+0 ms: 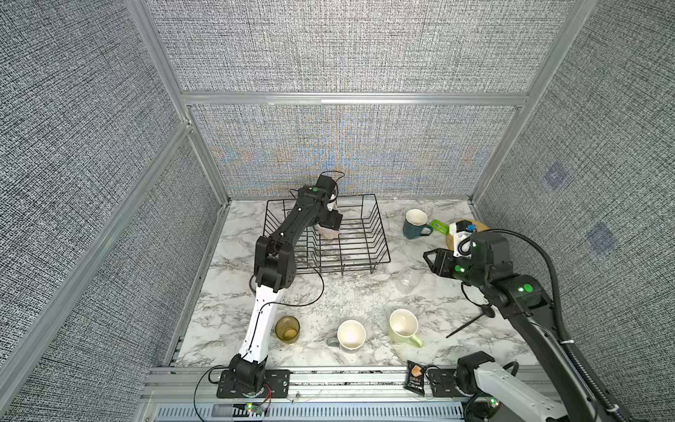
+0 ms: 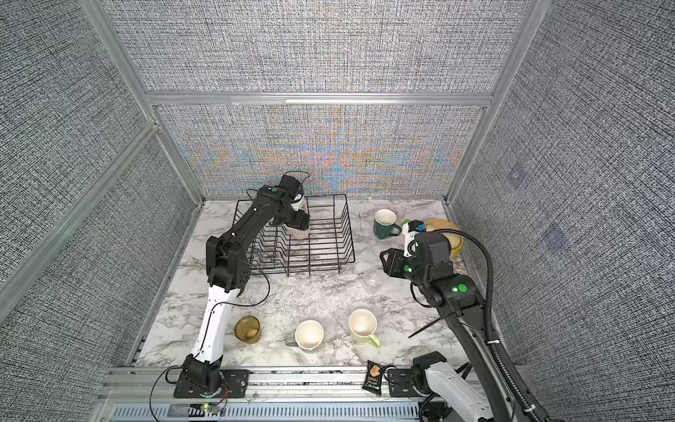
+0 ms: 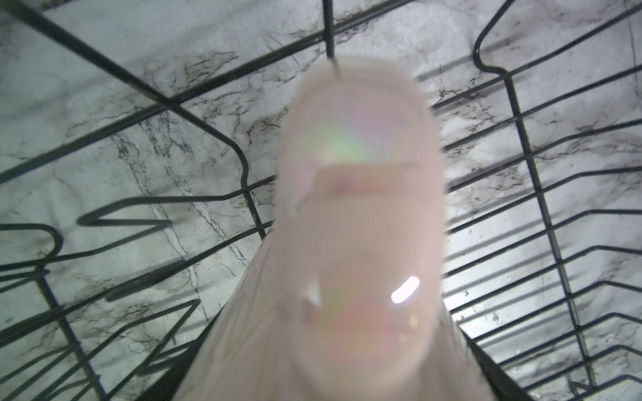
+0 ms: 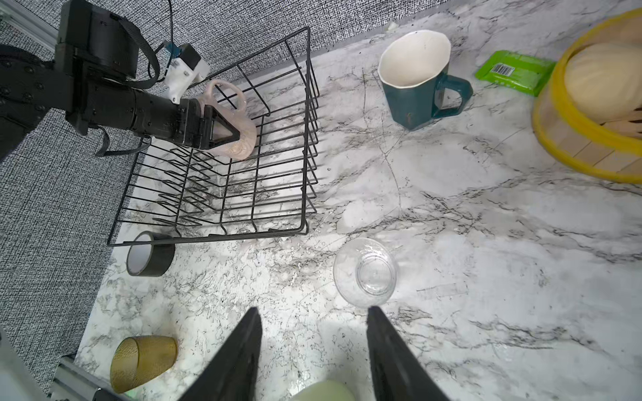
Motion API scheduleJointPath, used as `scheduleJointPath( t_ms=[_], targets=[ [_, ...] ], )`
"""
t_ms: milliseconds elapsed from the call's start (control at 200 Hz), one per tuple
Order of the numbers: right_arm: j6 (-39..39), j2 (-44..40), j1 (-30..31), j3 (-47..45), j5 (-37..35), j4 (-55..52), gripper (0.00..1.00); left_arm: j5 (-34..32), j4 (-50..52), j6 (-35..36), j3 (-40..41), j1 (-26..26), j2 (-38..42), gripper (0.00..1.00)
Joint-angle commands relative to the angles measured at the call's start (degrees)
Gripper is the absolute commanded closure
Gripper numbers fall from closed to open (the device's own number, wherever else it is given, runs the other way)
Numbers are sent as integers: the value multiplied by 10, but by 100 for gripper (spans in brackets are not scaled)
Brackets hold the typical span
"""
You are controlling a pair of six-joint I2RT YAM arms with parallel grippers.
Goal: Load cups into a dish rack
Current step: Place the cup on the dish rack.
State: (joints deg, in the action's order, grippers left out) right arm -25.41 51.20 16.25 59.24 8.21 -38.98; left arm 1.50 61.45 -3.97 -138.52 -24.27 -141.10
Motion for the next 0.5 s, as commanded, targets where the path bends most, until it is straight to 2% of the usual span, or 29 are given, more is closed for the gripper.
scheduleJointPath(
  t_ms=[0, 305, 495],
  targets=[
    [-5, -3, 1, 3, 13, 15, 50, 0, 3, 72, -9, 1, -1, 38],
    [-2, 2, 1, 2, 13, 21, 50, -3, -11, 163, -19, 0, -16, 31],
    [-5, 8, 1, 3, 15, 25, 50, -42, -25, 164, -26, 0, -24, 26]
  ],
)
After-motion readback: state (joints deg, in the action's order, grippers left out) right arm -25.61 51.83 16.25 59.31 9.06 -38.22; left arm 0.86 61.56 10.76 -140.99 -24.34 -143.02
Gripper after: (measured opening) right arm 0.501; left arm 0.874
